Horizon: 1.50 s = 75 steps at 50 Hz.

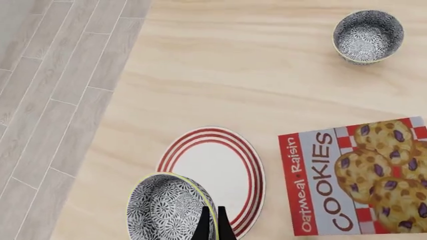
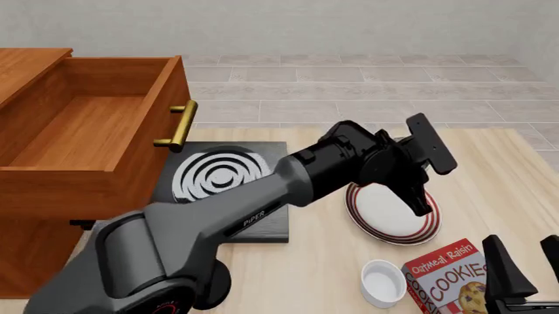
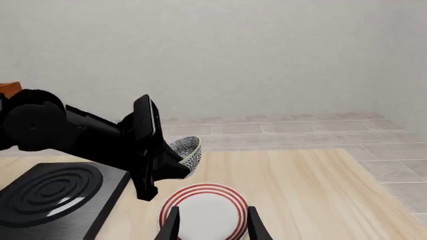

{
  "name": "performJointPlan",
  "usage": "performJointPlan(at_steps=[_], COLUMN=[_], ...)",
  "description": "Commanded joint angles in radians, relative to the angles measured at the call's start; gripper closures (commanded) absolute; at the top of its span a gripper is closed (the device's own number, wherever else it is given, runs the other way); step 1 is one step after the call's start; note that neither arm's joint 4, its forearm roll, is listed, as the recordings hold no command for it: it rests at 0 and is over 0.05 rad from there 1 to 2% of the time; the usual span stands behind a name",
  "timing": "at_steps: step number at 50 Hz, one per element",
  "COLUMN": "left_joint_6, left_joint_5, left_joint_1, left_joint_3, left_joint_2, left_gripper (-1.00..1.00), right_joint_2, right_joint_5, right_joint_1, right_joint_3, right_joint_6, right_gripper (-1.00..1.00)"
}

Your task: Pick the akita bowl in the top layer of the wooden cabinet and place it on the plate.

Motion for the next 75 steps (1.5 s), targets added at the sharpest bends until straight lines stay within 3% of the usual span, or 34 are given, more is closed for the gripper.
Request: performJointPlan(at_steps=[1,30,32,37,43,47,75], left_joint_6=[-0.017,-0.092,-0.095,-0.104,-0.122,-0.124,-0.176], left_joint_5=[-0.009,-0.063,-0.052,0.031,0.085,0.1,0.055], left_joint_1=[0.005,-0.007,-0.008,-0.003,0.003,0.004,0.005], left_joint_3=[-0.045,-0.062,-0.089,-0.281,-0.412,-0.451,-0.403], left_joint_2=[0.038,0.117,0.135,0.245,0.334,0.36,0.391], left_gripper=[1.0,1.0,1.0,1.0,1.0,1.0,1.0], right_joint_2=[0.0,0.0,0.0,0.0,0.0,0.0,0.005], right_joint_5=[0.001,0.001,-0.001,-0.002,-0.002,-0.003,0.01], right_joint_1=[0.002,-0.001,-0.001,0.0,0.001,0.002,0.005], right_joint_3=[0.0,0.0,0.002,0.003,0.004,0.005,-0.016], right_joint_6=[0.001,0.002,0.002,0.002,0.0,0.0,-0.001], right_gripper=[-1.0,-1.0,-1.0,-1.0,-1.0,-1.0,-1.0])
